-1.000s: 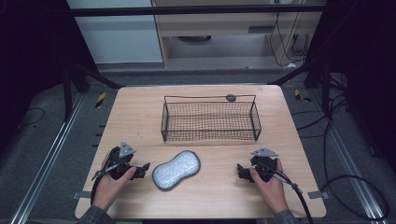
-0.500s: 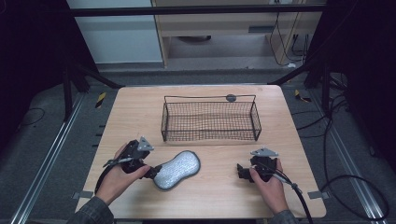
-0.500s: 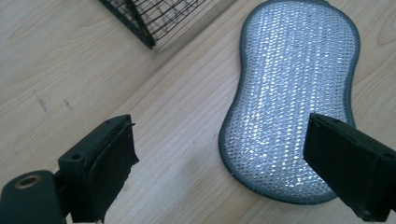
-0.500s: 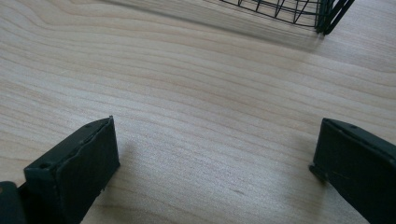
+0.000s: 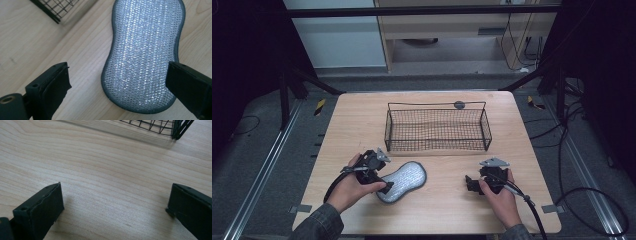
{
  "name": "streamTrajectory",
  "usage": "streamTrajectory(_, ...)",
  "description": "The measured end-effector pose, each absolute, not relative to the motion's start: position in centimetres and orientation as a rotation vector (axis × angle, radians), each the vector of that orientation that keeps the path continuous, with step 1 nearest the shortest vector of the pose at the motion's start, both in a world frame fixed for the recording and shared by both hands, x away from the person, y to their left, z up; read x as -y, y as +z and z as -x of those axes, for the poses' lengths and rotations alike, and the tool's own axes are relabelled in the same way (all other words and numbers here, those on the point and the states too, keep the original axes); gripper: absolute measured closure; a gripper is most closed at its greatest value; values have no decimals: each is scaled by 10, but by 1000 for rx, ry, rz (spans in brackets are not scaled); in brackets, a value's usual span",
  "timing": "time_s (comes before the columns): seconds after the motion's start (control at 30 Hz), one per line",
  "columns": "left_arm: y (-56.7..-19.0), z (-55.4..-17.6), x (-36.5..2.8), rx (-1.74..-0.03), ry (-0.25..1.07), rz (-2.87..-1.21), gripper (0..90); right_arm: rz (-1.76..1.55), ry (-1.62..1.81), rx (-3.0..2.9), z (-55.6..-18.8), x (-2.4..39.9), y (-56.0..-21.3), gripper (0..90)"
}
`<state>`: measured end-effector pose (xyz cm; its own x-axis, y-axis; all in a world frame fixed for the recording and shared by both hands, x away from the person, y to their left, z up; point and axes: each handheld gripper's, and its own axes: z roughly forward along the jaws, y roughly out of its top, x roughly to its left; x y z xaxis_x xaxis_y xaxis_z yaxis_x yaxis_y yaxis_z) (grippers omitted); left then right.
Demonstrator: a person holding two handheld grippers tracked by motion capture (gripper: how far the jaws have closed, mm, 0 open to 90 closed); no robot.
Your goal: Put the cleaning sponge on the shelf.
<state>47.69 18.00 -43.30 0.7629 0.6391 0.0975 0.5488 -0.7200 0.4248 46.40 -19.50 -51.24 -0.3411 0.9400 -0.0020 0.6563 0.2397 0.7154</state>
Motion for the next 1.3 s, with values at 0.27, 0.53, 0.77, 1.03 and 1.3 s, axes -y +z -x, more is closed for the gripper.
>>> streamTrajectory(0.27, -441, -480, -152, -809, 269, -2647, 42, -1462, 882, -2082, -463, 194, -512, 4)
streamTrajectory(0.53, -453, -490, -136, -806, 233, -2675, 37, -1454, 878, -2094, -463, 194, -512, 4)
streamTrajectory(0.77, -459, -493, -127, -765, 186, -2695, 36, -1450, 882, -2104, -463, 194, -512, 4)
streamTrajectory(1.03, -466, -496, -122, -781, 204, -2716, 38, -1444, 883, -2113, -462, 193, -512, 4)
streamTrajectory(1.3, -475, -500, -122, -793, 184, -2735, 30, -1430, 879, -2118, -463, 193, -512, 4)
